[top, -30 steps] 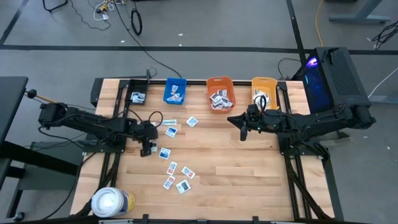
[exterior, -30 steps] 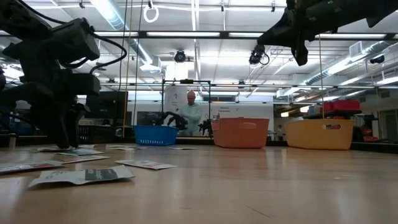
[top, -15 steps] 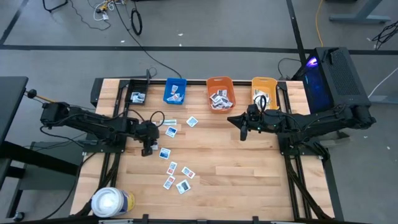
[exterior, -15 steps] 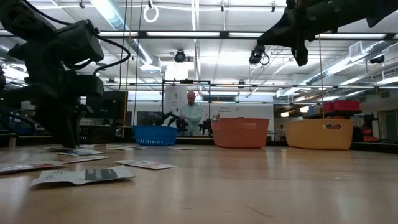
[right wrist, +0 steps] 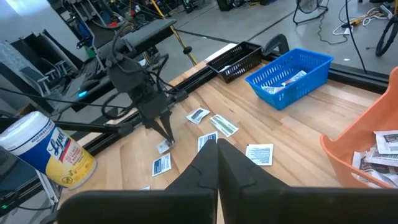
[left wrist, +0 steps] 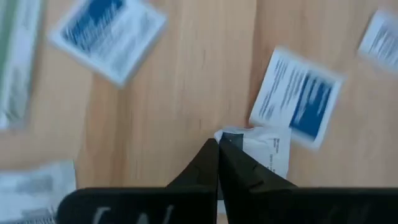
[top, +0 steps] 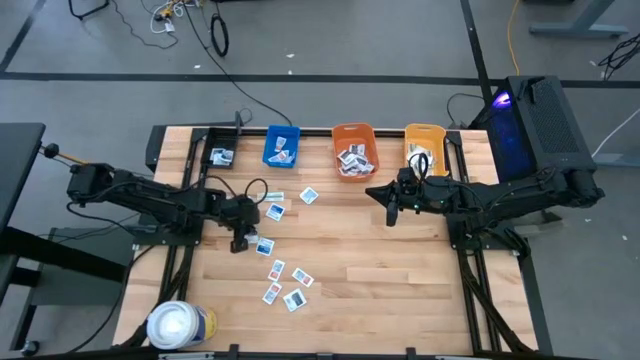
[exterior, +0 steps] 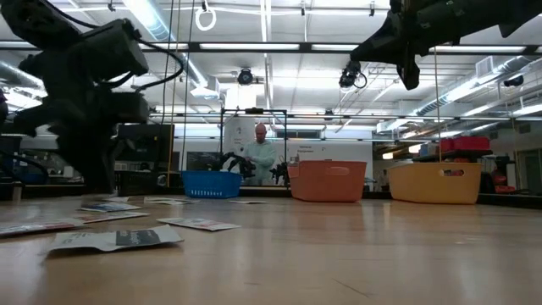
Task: Pick & Place First Aid Supplies
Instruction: Put the towelette pack into the orange bin, then put the bandage into the yellow bin
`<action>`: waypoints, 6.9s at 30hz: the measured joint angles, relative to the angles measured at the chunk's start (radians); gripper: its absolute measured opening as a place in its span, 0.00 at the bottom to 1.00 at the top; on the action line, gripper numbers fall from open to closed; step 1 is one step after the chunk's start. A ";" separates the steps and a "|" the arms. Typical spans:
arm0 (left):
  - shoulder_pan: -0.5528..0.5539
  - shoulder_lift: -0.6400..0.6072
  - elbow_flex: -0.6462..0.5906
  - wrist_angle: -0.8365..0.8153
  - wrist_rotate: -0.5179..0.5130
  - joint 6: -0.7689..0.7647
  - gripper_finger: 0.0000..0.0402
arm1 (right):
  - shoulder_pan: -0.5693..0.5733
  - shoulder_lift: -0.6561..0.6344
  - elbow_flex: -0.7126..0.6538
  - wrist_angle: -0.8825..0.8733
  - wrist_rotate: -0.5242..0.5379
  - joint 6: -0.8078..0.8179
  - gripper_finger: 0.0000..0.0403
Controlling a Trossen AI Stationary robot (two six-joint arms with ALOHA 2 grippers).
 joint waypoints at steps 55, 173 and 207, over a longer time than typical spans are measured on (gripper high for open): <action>0.288 -0.001 0.403 0.446 -0.049 0.104 0.00 | -0.001 0.001 0.000 0.052 0.000 0.060 0.07; 0.481 0.976 1.316 0.117 0.211 0.047 0.59 | -0.013 -0.457 0.000 -0.420 -0.086 -0.284 0.00; 0.190 0.460 0.670 -0.092 0.199 0.068 0.44 | -0.011 -0.246 0.000 -0.309 -0.142 -0.250 0.00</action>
